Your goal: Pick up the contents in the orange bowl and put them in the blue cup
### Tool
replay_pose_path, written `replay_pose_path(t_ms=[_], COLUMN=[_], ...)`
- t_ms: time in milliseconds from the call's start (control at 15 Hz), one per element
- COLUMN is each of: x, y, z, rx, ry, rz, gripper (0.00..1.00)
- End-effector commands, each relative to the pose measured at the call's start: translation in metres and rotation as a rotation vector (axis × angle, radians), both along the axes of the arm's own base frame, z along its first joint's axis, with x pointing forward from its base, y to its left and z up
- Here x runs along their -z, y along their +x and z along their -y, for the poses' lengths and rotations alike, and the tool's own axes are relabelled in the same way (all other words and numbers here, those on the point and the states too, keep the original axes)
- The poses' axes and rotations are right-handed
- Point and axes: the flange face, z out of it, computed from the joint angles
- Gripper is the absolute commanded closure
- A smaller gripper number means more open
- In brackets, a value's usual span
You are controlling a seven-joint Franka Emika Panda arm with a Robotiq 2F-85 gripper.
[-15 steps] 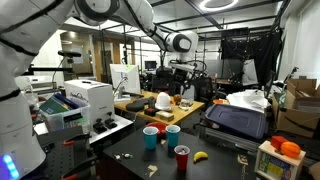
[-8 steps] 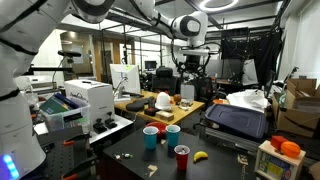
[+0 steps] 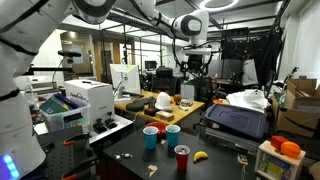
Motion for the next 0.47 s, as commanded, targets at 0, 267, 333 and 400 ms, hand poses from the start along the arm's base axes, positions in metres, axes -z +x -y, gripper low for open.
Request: replay_pose_path(t_ms=[0,267,333,400], x=[0.009,0.02,0.022,0.023], y=[-0.002,-0.001,-0.002,-0.002], z=[-0.001,0.001,0.001,0.001], rx=[0.032,0.093,0.105,0.114], ry=[-0.005,-0.002,-0.002,-0.002], rz=[0.022,-0.021,-0.027,-0.029], gripper=[0.0,0.0,0.0,0.0])
